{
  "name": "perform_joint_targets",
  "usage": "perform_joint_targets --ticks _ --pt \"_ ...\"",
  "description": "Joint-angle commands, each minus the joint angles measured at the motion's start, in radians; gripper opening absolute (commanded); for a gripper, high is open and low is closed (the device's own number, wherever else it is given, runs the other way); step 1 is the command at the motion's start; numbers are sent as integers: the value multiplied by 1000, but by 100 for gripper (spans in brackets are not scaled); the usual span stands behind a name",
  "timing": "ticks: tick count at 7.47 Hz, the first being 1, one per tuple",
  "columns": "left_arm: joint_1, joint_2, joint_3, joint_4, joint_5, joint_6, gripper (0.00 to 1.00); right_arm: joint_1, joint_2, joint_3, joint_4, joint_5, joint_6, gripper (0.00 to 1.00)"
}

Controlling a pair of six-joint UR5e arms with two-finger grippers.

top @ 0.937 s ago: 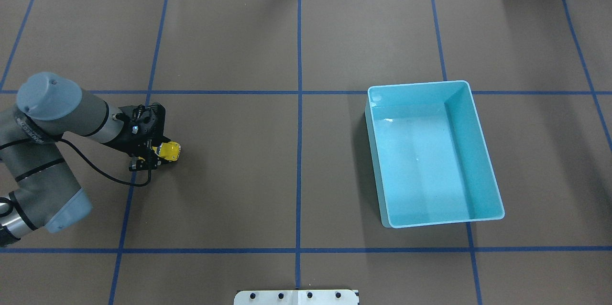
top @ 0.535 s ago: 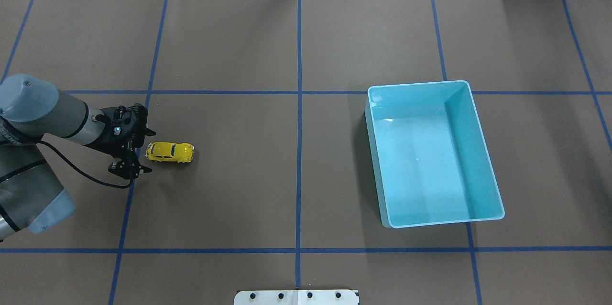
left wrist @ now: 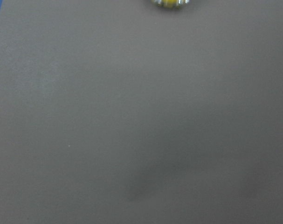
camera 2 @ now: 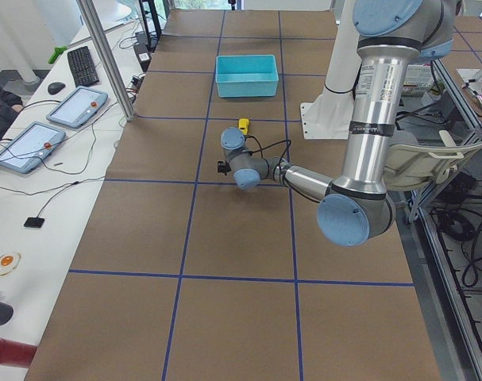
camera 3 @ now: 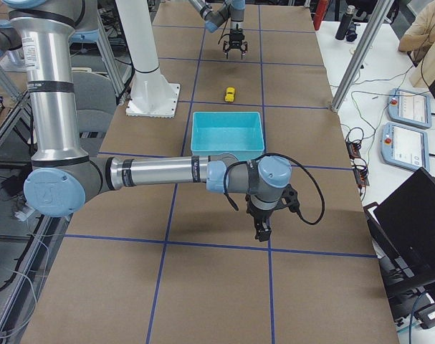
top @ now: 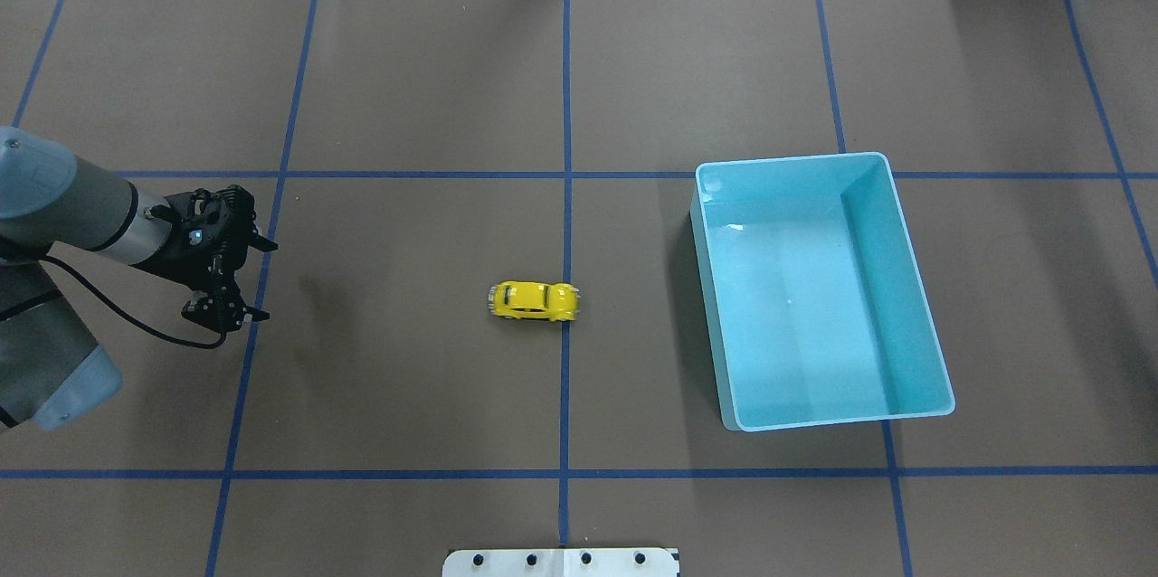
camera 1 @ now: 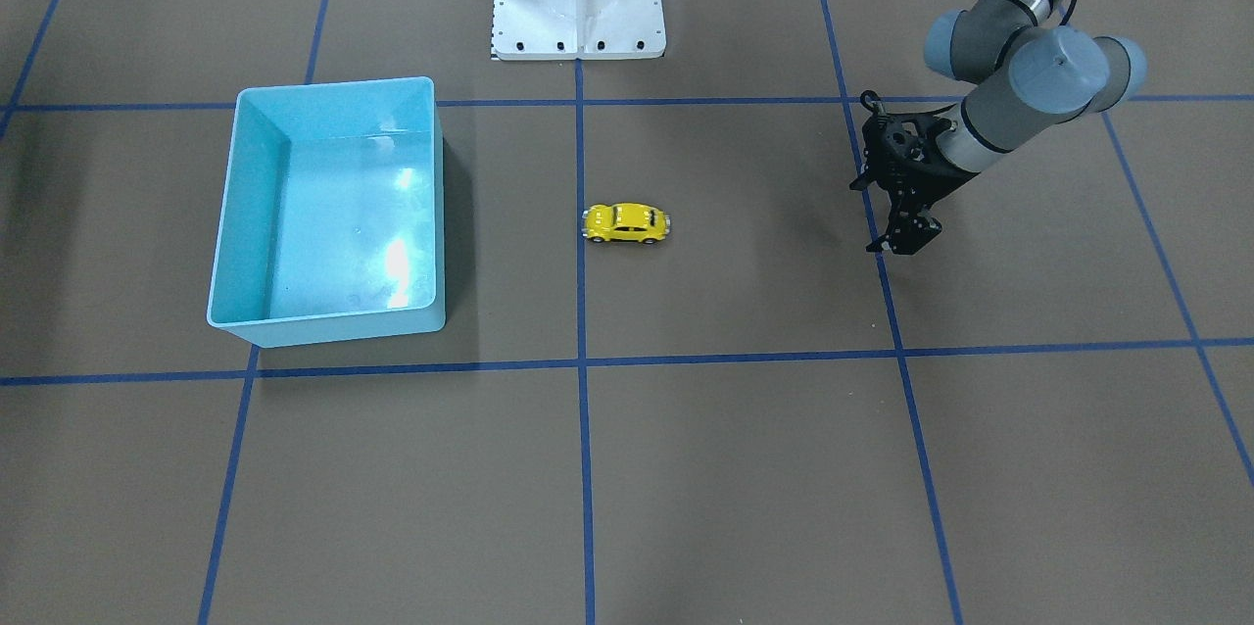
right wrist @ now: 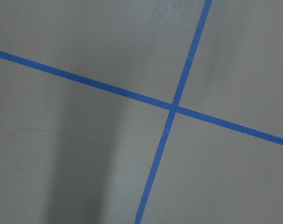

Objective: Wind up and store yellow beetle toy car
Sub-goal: 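Withdraw the left arm as the car rolls toward the blue bin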

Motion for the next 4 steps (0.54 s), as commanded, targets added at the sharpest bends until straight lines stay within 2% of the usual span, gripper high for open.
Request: perform_joint_targets --ticks 1,4 --pt "-48 34 -2 -3 -33 -12 100 0 0 0 2 0 0 100" --pt "-128 76 -5 3 -51 -12 100 0 0 2 5 0 2 100"
